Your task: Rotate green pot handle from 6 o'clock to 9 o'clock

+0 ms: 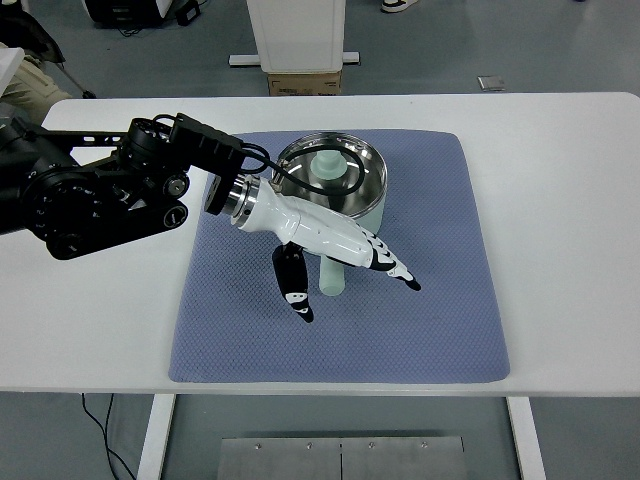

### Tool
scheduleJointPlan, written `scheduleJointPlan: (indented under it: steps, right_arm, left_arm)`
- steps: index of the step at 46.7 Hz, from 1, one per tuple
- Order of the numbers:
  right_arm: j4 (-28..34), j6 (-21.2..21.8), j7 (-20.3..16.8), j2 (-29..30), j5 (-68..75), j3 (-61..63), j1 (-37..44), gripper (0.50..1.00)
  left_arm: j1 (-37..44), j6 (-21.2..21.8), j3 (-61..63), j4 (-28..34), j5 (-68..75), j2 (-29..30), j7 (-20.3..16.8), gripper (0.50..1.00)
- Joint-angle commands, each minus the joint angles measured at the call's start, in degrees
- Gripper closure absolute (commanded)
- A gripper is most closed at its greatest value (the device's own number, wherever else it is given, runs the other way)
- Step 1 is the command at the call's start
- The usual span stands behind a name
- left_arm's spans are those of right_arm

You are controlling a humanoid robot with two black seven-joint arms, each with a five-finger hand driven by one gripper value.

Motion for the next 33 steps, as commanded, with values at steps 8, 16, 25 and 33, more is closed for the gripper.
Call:
scheduleJointPlan:
  steps: [8,16,25,33]
  right_arm:
    - [0.00,0.00,0.00,0.00,0.00,0.00,0.00,0.500]
    - [0.00,0.00,0.00,0.00,0.00,0.00,0.00,0.500]
    - [0.00,0.00,0.00,0.00,0.00,0.00,0.00,0.500]
    - [0.00,0.00,0.00,0.00,0.00,0.00,0.00,0.500]
  left_arm:
    - [-0.13,-0.01,-0.01,0.04,0.12,0.08,0.00,0.500]
    - [-0.04,-0.27,-0.01,0.57,0.39,0.17,0.00,0.500]
    - [-0.74,-4.14,0.95,0.74,2.23,-0.09,0.00,0.500]
    - [-1.18,-4.14,1.04,0.74,7.76,-0.62,0.00,0.500]
